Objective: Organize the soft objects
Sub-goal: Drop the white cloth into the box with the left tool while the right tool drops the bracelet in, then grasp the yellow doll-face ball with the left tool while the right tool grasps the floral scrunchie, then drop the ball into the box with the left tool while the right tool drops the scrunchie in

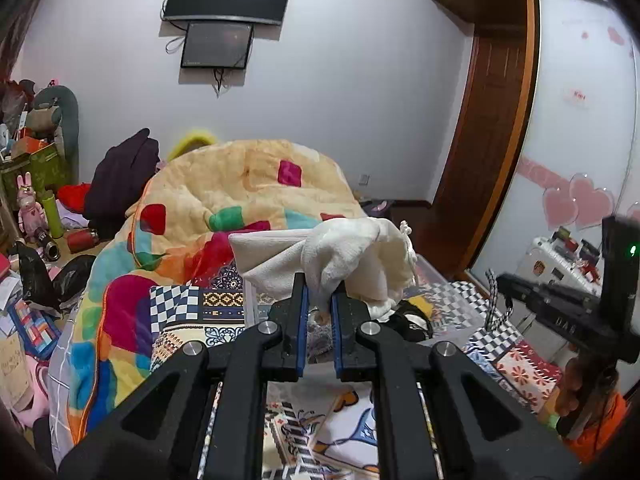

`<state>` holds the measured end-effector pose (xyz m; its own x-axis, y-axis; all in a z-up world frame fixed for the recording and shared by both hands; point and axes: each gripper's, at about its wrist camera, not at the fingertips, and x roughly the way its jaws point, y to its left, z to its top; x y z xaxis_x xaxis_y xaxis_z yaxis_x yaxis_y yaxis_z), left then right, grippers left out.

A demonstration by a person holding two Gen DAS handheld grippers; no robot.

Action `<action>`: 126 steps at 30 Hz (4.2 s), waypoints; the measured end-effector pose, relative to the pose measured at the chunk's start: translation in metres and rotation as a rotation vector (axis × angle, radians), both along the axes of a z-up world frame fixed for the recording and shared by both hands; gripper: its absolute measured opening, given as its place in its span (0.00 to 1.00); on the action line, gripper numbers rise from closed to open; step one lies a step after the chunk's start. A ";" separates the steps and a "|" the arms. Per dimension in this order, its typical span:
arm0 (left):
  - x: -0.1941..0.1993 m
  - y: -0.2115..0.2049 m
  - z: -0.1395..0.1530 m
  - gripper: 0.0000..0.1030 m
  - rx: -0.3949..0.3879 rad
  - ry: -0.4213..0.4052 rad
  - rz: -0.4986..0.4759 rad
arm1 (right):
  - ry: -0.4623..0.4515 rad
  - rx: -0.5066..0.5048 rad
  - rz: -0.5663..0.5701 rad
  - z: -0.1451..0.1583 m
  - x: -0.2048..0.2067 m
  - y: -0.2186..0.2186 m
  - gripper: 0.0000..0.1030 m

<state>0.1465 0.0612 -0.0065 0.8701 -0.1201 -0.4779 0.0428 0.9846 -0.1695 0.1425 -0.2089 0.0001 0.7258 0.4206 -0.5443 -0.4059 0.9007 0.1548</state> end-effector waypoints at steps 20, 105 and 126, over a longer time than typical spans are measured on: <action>0.043 -0.013 -0.058 0.13 0.024 0.200 -0.049 | 0.126 -0.134 0.006 -0.043 0.035 0.021 0.06; 0.019 -0.036 -0.024 0.44 0.093 0.100 -0.067 | 0.019 -0.031 0.104 -0.016 -0.001 0.026 0.16; 0.032 -0.026 -0.049 0.66 0.095 0.152 -0.026 | 0.067 -0.129 0.089 -0.035 0.014 0.039 0.45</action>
